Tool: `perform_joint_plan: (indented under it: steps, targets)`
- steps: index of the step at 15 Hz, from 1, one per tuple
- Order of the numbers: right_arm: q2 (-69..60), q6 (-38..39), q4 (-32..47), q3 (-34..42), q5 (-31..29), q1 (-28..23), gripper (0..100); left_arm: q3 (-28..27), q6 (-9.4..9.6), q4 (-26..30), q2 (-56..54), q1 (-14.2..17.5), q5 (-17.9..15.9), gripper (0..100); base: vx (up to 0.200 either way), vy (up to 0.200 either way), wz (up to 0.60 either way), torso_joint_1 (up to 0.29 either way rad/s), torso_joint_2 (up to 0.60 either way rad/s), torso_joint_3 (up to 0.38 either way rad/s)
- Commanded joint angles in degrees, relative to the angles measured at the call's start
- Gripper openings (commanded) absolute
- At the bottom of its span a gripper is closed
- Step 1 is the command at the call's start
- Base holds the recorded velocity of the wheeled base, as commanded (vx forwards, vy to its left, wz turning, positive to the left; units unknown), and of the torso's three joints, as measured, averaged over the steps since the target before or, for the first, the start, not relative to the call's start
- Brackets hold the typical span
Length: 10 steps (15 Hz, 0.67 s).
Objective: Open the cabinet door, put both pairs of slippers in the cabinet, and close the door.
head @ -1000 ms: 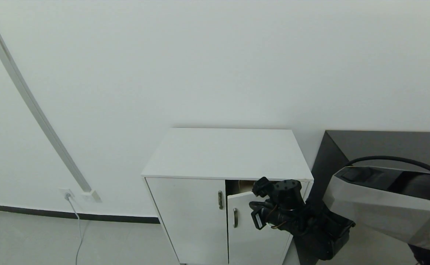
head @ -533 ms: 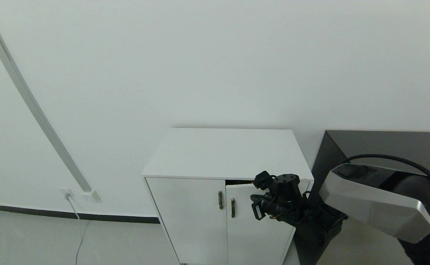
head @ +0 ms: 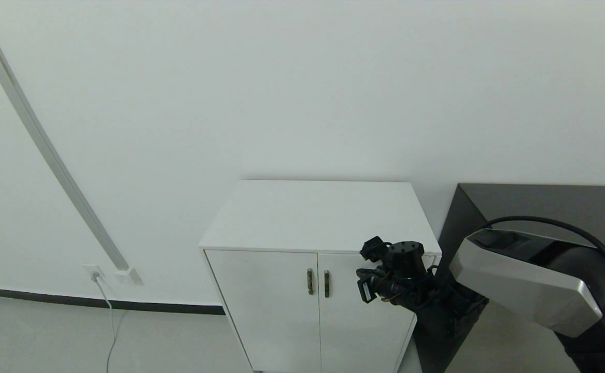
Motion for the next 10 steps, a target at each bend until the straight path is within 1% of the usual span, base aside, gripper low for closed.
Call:
perform_joint_plan:
  steps: [1, 10]
  targets:
    - [0.36, -0.04, -0.05, -0.12, 0.02, -0.17, 0, 0.01, -0.01, 0.0, 0.05, 0.0, -0.02, 0, 0.0, 0.0, 0.0, 0.0, 0.0, 0.0]
    - [0.88, -0.04, -0.05, -1.17, 0.02, -1.05, 0, 0.01, -0.01, 0.0, 0.05, -0.09, -0.02, 0, 0.0, 0.0, 0.0, 0.0, 0.0, 0.0]
